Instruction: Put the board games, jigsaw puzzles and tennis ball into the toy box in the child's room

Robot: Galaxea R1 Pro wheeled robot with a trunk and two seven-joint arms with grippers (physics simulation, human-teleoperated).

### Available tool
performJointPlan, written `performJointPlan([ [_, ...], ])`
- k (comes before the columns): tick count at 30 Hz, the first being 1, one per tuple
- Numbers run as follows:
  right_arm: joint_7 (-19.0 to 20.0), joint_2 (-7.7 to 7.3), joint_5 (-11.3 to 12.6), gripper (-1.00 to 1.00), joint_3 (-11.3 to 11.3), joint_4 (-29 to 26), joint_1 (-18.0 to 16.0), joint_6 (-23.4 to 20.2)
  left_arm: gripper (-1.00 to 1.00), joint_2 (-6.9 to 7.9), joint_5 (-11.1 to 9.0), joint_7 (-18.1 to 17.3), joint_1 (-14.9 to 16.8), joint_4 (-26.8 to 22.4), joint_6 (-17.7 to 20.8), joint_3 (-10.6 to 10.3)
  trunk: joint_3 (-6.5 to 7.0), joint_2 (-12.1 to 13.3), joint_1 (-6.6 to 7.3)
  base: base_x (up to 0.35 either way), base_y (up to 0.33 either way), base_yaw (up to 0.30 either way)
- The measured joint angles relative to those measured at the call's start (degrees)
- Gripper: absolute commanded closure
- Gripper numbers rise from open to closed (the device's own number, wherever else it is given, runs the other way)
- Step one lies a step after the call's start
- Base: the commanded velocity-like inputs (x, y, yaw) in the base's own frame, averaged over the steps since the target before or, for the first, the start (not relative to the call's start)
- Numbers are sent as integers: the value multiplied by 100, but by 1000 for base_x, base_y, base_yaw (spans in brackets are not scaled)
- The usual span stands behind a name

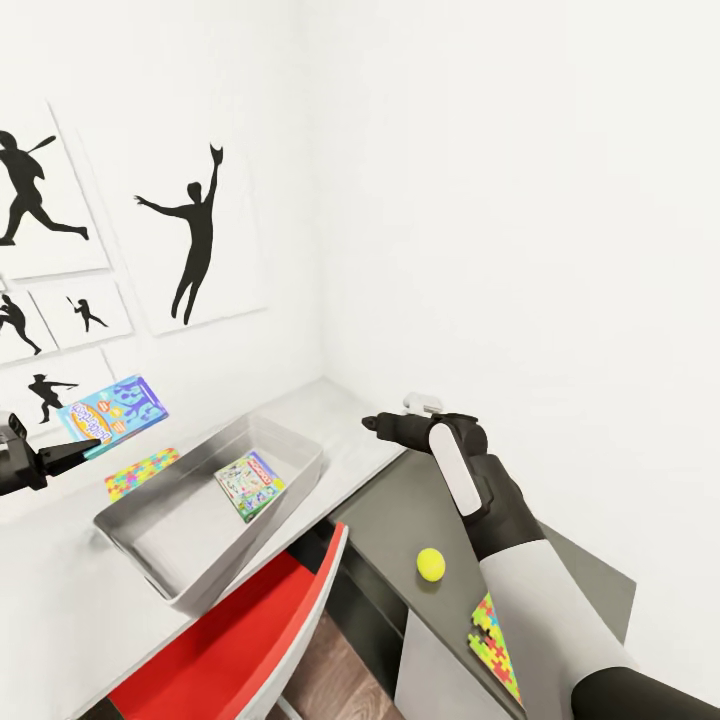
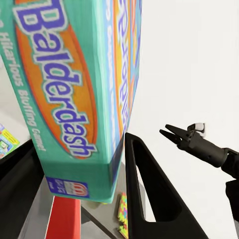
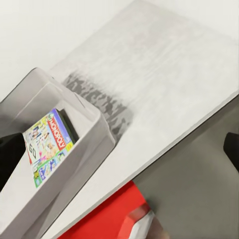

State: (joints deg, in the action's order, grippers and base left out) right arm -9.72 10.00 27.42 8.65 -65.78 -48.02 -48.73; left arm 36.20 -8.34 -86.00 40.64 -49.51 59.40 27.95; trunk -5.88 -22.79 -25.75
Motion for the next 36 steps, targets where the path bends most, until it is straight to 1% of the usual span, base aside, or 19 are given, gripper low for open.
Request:
performJointPlan([
  [5, 1, 0, 1, -100, 0, 0, 0, 1, 100, 0, 0, 1, 0, 0, 0, -2, 0, 0, 0, 0, 0, 8],
  [8, 1, 0, 1, -100, 1, 1, 0, 8, 100, 0, -2, 2, -1, 1, 0, 0, 0, 0, 0, 12, 33, 155],
  [20, -6, 0, 1, -100, 1, 0, 0, 11, 100, 0, 7, 3, 0, -1, 0, 0, 0, -1, 1, 132, 174, 273],
  [25, -3, 0, 1, -100, 0, 0, 0, 11, 100, 0, 9, 4, -1, 1, -1, 0, 0, -1, 2, 231, 165, 264],
  [36, 2, 0, 1, -100, 0, 0, 2, 11, 100, -3, 3, 1, 0, 0, 0, -2, 0, 0, 2, 166, 47, 29],
])
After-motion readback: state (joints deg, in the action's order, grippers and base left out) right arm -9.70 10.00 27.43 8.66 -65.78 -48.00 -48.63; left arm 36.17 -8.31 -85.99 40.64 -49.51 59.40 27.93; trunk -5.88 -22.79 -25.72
